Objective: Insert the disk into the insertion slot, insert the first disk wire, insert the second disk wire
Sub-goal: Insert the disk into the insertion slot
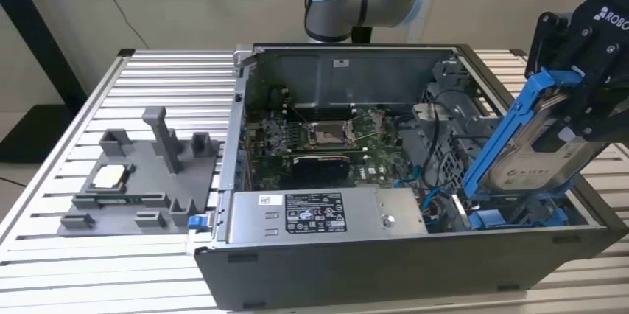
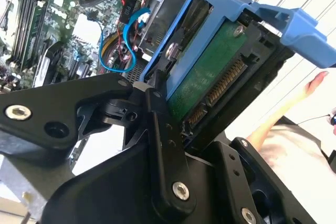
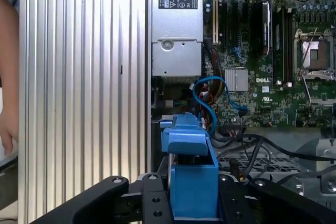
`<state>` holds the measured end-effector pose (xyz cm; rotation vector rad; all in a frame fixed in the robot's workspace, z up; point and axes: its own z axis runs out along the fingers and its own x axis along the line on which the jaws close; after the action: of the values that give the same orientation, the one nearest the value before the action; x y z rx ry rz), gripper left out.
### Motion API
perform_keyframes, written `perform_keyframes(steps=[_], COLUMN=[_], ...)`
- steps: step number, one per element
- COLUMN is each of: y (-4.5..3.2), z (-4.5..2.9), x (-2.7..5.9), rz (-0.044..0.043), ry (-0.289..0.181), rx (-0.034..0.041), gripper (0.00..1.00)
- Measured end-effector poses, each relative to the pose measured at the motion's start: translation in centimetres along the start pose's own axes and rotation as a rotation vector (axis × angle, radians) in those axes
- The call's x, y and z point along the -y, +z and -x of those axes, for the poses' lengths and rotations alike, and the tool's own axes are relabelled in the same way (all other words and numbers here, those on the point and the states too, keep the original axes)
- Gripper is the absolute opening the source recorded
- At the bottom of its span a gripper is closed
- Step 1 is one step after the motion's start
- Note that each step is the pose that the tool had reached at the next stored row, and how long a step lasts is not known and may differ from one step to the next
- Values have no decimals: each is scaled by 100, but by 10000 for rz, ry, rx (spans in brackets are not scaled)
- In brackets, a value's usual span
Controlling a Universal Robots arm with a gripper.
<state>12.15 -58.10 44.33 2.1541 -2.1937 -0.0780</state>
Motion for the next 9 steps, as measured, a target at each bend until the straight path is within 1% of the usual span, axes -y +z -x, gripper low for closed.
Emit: perform_keyframes(steps=[3,7,8,9], y=[2,45,130,140], z=[0,1,2,2], x=[0,13,39,40], rz=[0,0,0,1], ry=[0,-1,0,1], rx=[0,2,1,0], gripper=[33,33,33,33])
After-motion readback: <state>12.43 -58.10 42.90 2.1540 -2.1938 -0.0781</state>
